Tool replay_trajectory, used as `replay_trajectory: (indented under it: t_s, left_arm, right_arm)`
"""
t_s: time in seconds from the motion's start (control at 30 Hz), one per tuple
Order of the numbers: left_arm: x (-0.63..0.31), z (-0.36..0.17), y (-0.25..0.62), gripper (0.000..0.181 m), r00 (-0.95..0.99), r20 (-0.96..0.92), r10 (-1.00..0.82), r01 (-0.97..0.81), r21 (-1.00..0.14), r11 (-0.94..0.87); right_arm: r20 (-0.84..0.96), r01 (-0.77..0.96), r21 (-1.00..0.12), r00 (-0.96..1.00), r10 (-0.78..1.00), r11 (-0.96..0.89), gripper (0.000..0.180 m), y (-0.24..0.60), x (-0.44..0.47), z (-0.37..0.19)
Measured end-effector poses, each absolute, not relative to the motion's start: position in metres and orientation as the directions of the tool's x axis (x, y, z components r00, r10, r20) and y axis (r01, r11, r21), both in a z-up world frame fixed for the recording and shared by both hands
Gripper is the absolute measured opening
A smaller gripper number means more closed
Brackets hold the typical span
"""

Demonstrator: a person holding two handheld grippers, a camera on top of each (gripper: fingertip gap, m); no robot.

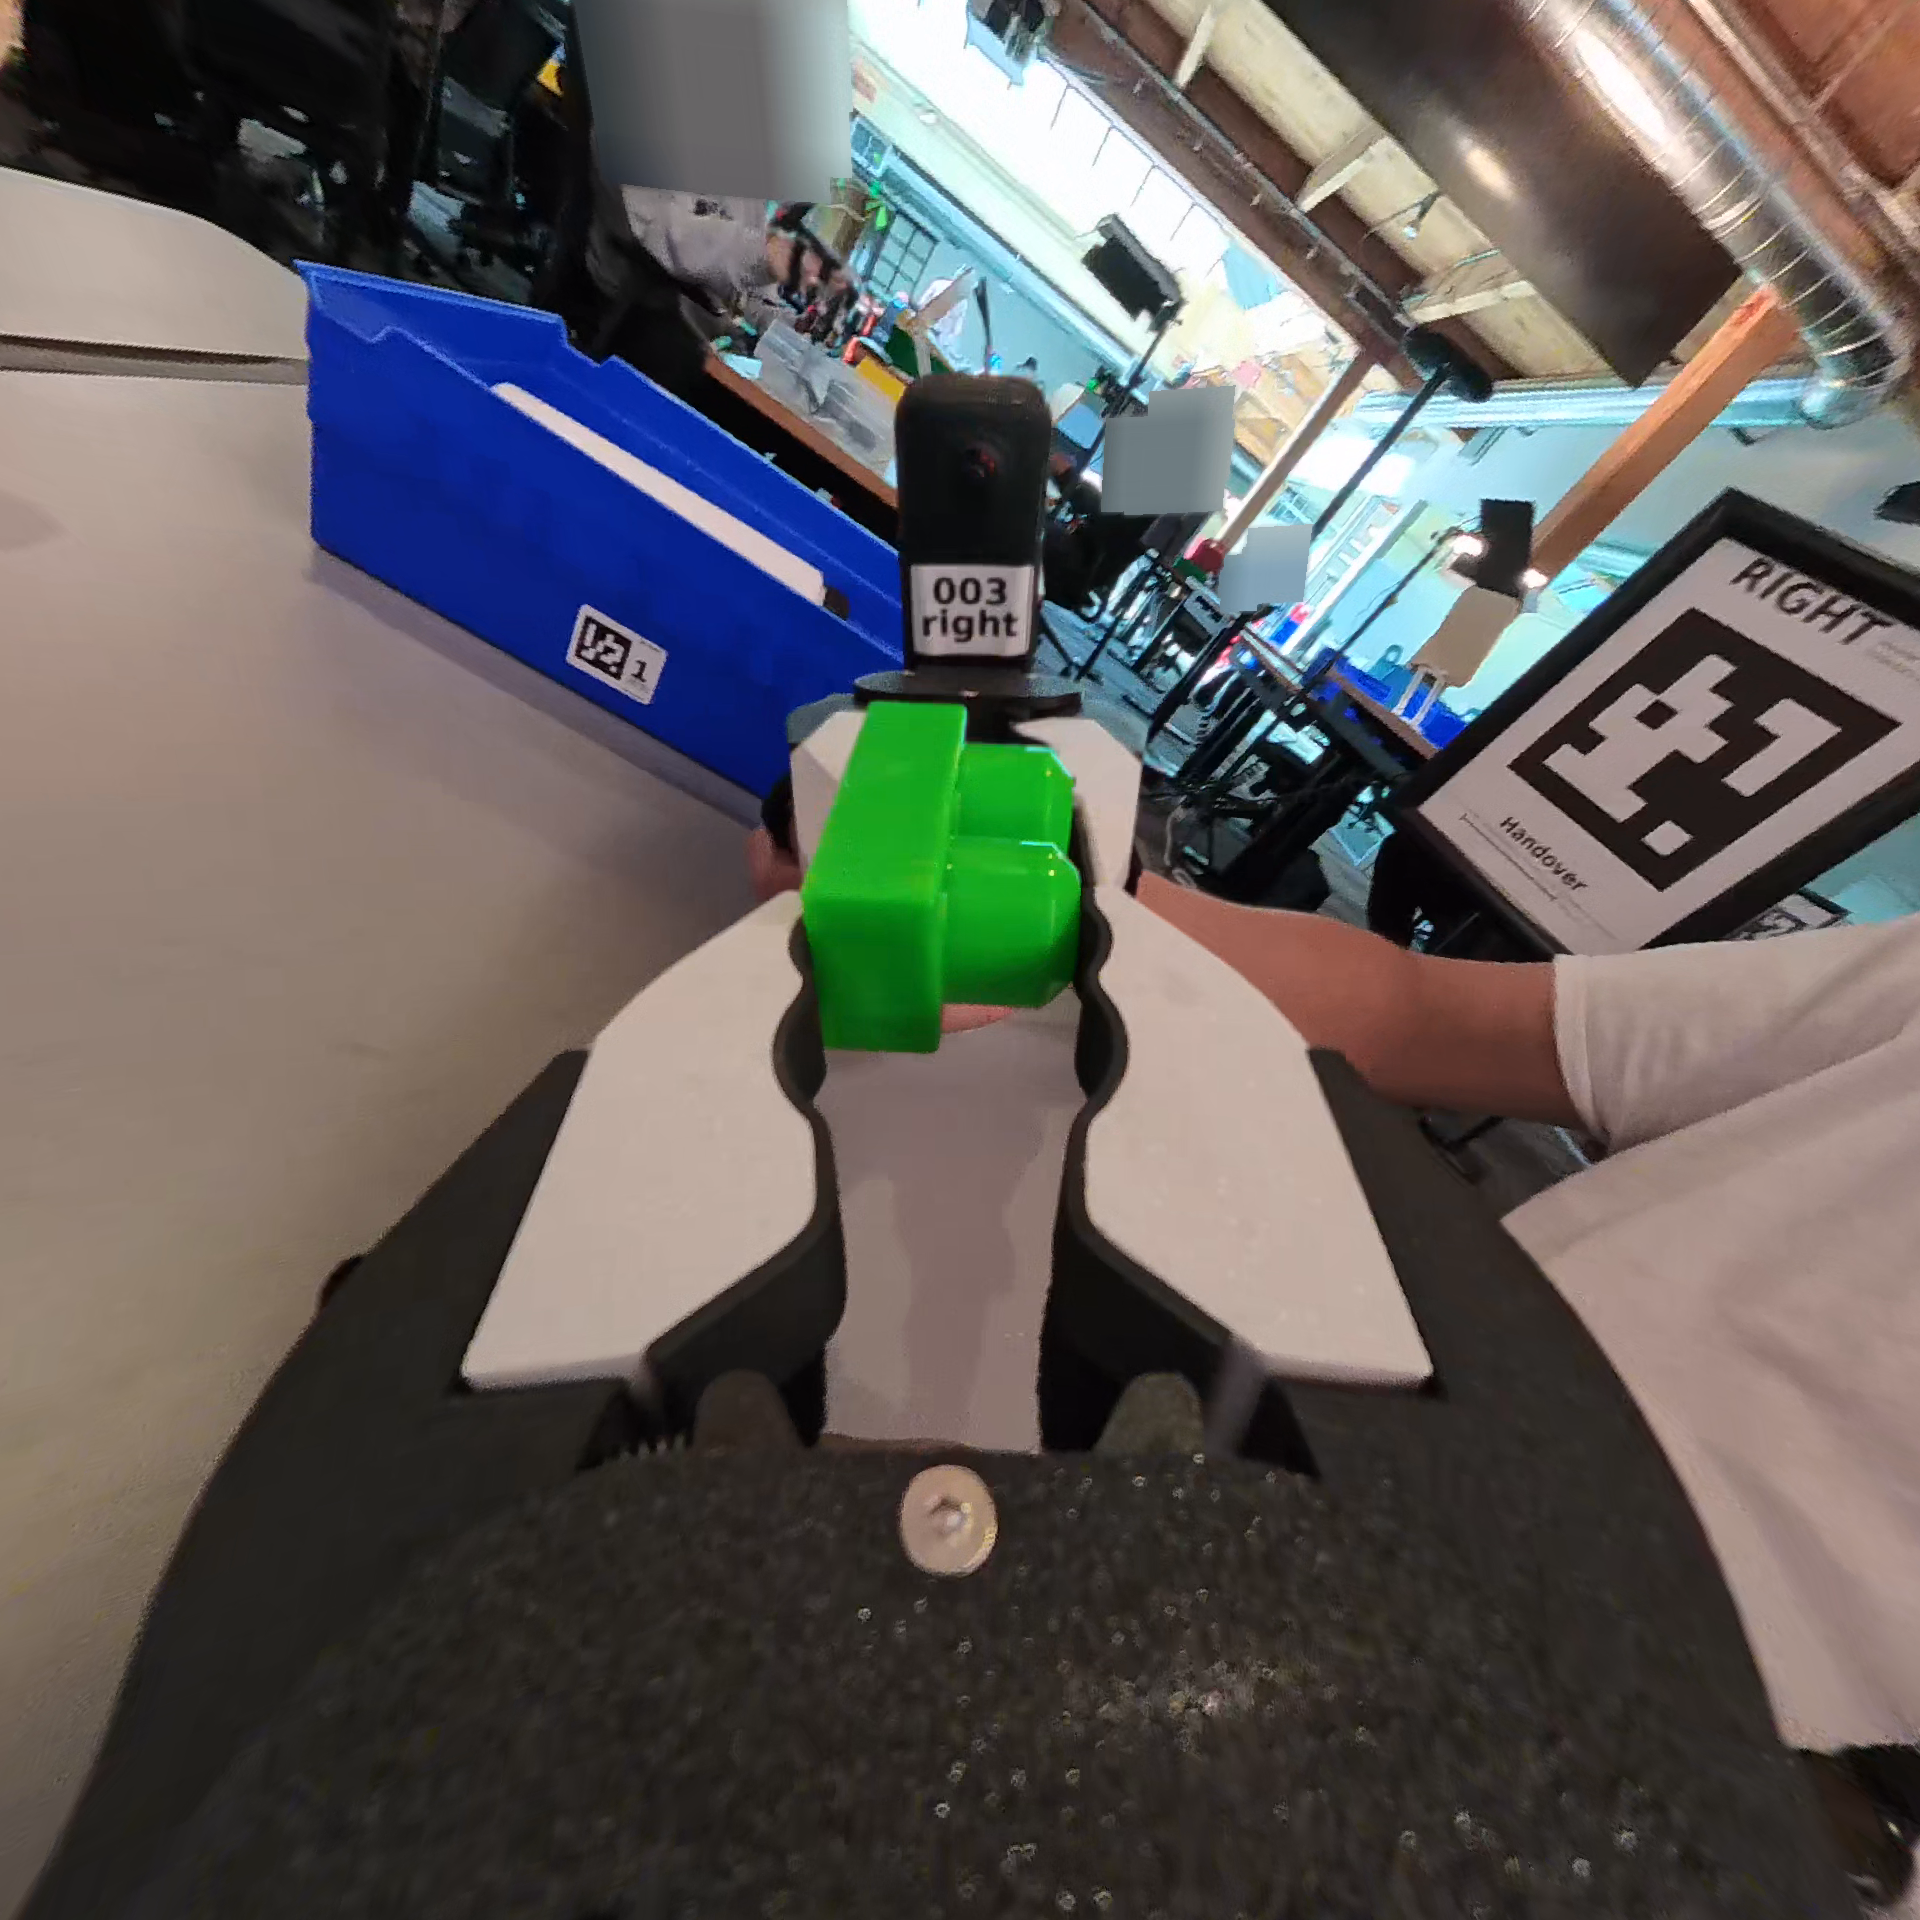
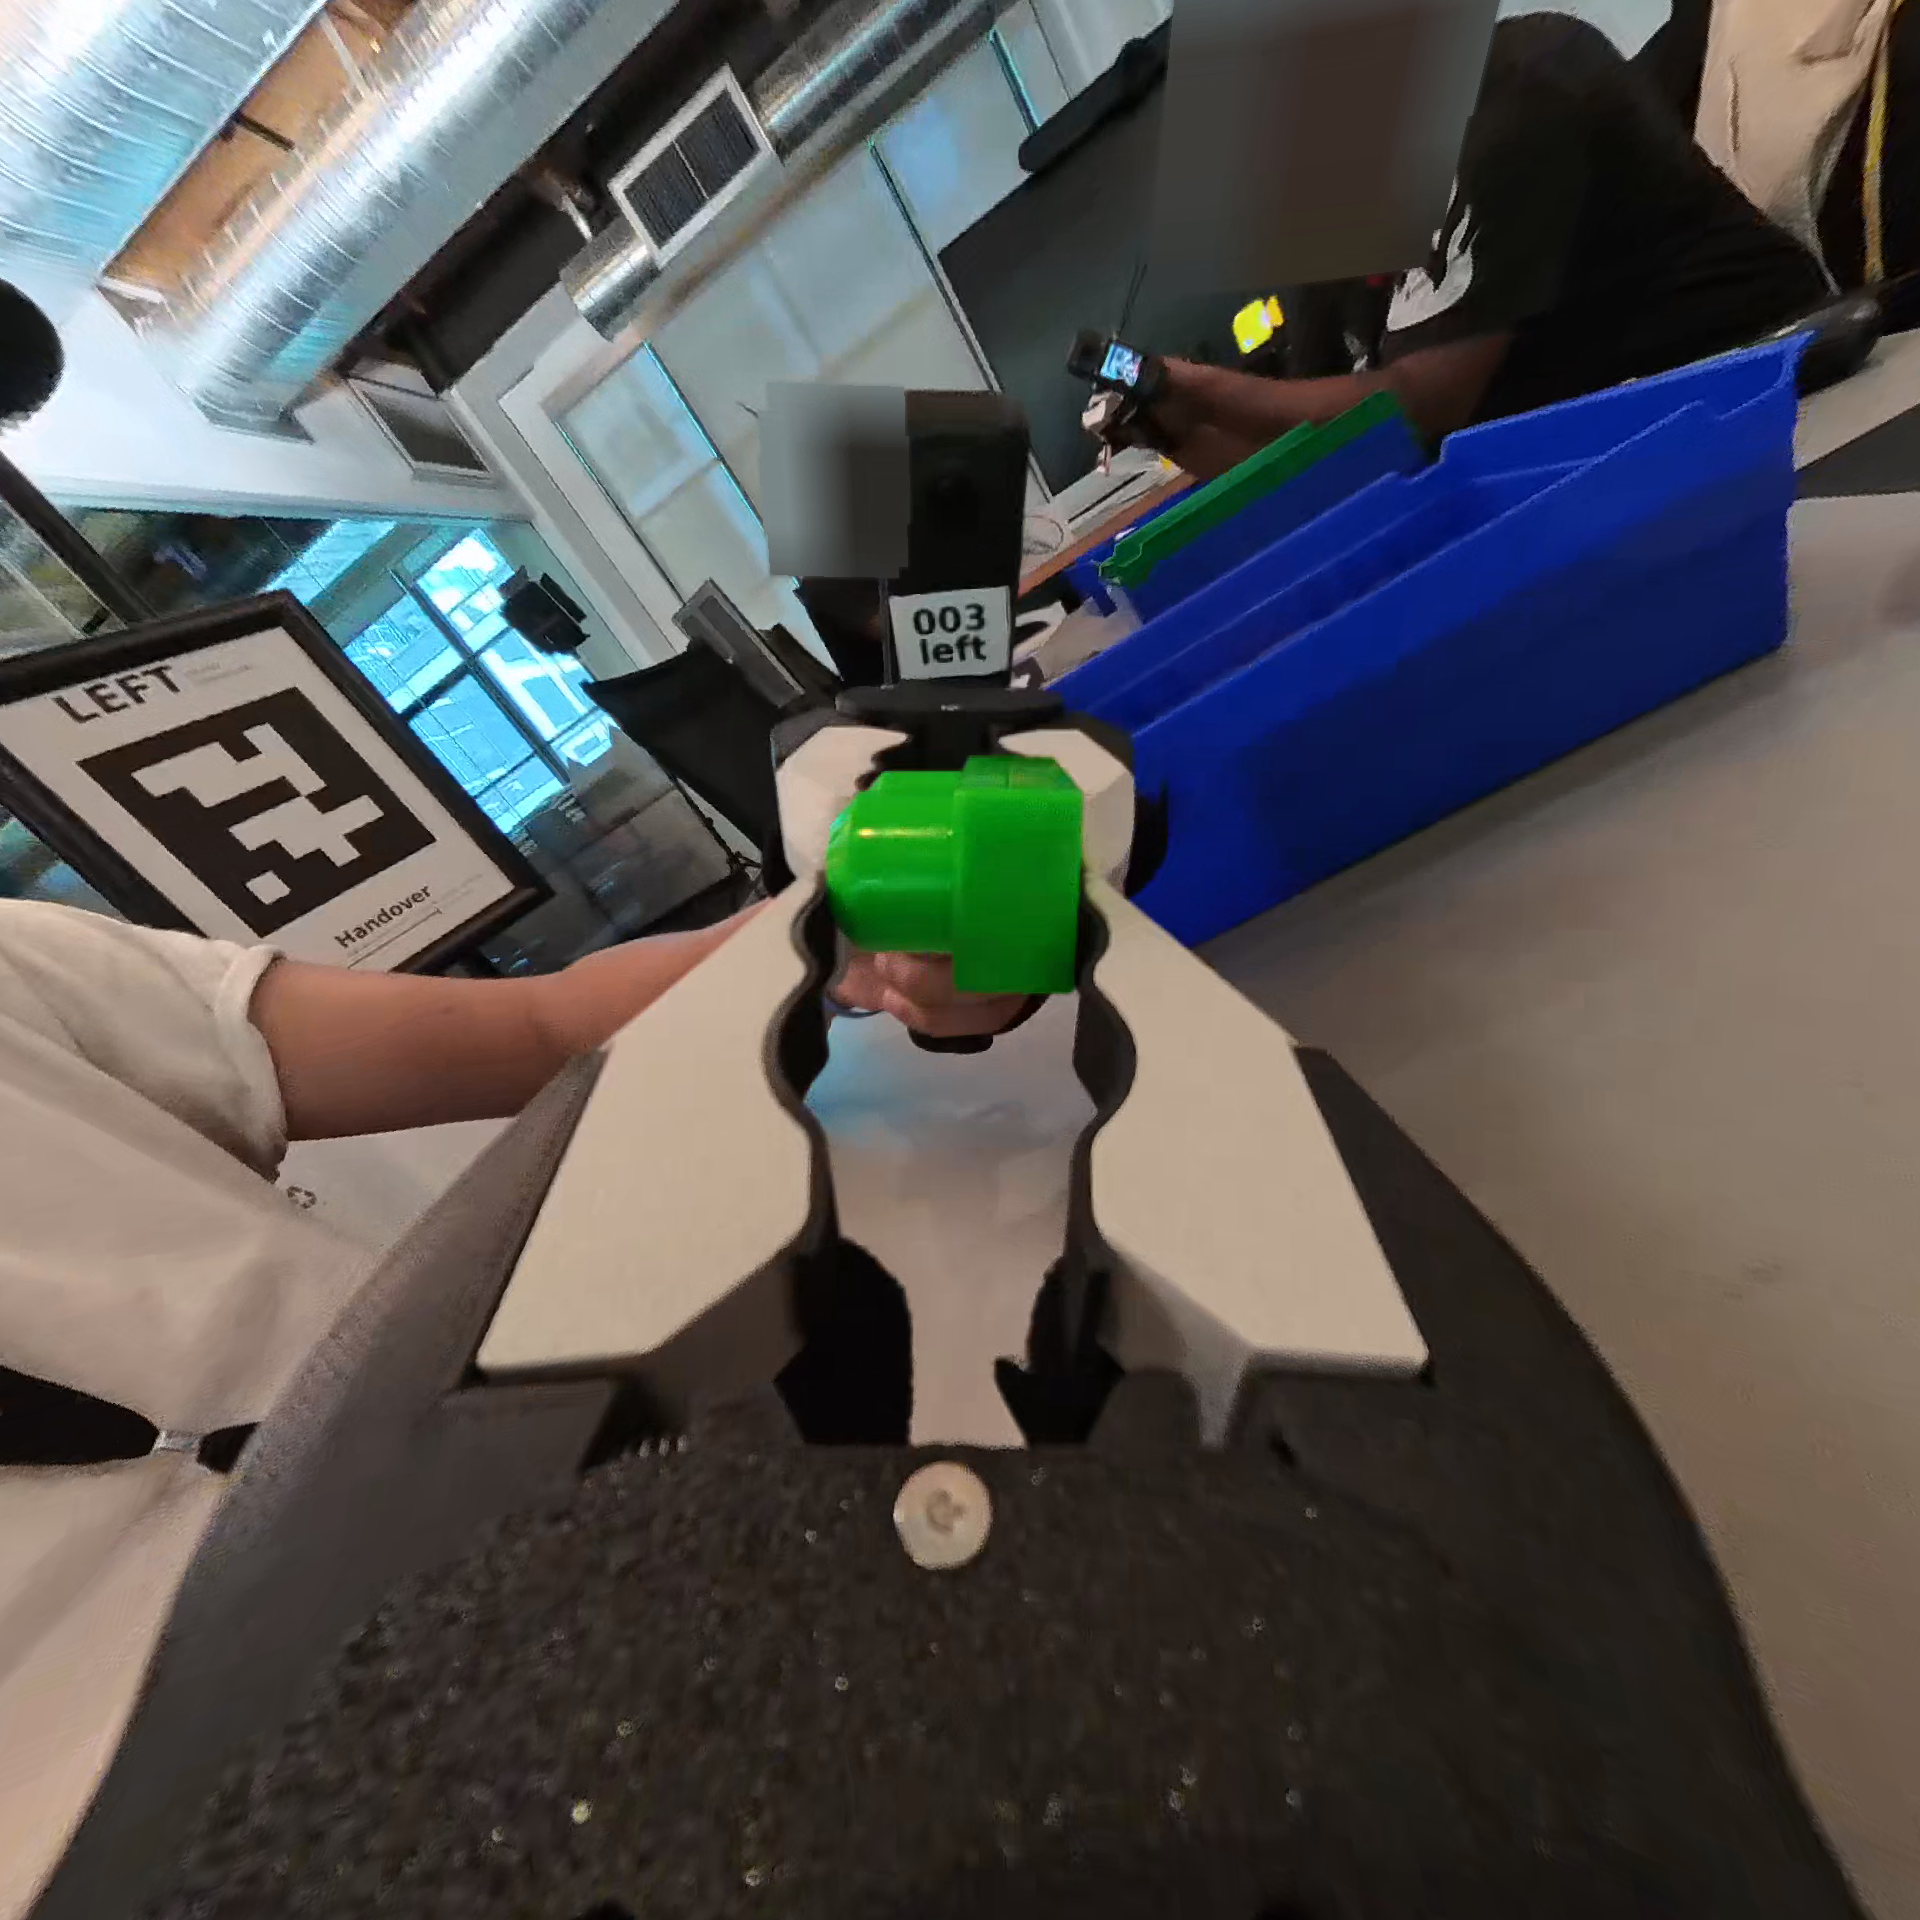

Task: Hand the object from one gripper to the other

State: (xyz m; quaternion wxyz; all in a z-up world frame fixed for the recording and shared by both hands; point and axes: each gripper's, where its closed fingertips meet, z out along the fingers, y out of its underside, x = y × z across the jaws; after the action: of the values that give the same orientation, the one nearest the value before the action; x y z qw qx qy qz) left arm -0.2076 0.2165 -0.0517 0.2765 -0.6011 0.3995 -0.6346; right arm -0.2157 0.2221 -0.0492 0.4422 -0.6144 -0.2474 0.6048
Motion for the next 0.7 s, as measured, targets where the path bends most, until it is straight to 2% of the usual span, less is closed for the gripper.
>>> replay_trajectory:
  t_s: [0.13,0.2,0.27,0.33,0.4,0.5,0.6,0.67,0.7]
  left_arm:
    - [-0.206,-0.062,0.223,0.049,-0.041,0.498,-0.866,-0.164,-0.858,-0.486]
    - [-0.207,-0.074,0.233,0.078,0.08,0.432,-0.898,-0.22,-0.871,-0.439]
    - [-0.207,-0.08,0.239,0.099,0.169,0.429,-0.887,-0.255,-0.851,-0.46]
    - [-0.206,-0.083,0.242,0.105,0.24,0.431,-0.87,-0.278,-0.828,-0.487]
    - [-0.201,-0.084,0.24,0.113,0.276,0.419,-0.865,-0.294,-0.82,-0.491]
    - [-0.197,-0.083,0.239,0.117,0.331,0.376,-0.866,-0.322,-0.818,-0.478]
    - [-0.199,-0.088,0.239,0.112,0.375,0.317,-0.871,-0.381,-0.804,-0.457]
    - [-0.2,-0.091,0.238,0.101,0.382,0.323,-0.866,-0.398,-0.788,-0.47]
    - [-0.201,-0.092,0.237,0.089,0.377,0.341,-0.861,-0.399,-0.779,-0.483]
  right_arm:
    - [-0.502,-0.208,-0.861,0.196,0.842,-0.464,0.043,0.229,-0.211,-0.055]
    - [-0.394,-0.156,-0.919,0.34,0.854,-0.362,0.042,0.239,-0.201,-0.06]
    - [-0.224,-0.035,-0.97,0.499,0.837,-0.239,0.041,0.249,-0.192,-0.065]
    - [-0.011,0.123,-0.987,0.605,0.796,-0.107,0.042,0.254,-0.189,-0.068]
    - [0.229,0.313,-0.95,0.652,0.723,0.019,0.042,0.256,-0.19,-0.072]
    - [0.518,0.548,-0.822,0.606,0.604,0.155,0.043,0.255,-0.199,-0.078]
    - [0.665,0.652,-0.718,0.539,0.517,0.243,0.043,0.25,-0.21,-0.078]
    - [0.712,0.688,-0.67,0.491,0.502,0.277,0.043,0.245,-0.217,-0.079]
    - [0.734,0.702,-0.648,0.47,0.491,0.295,0.043,0.243,-0.22,-0.079]
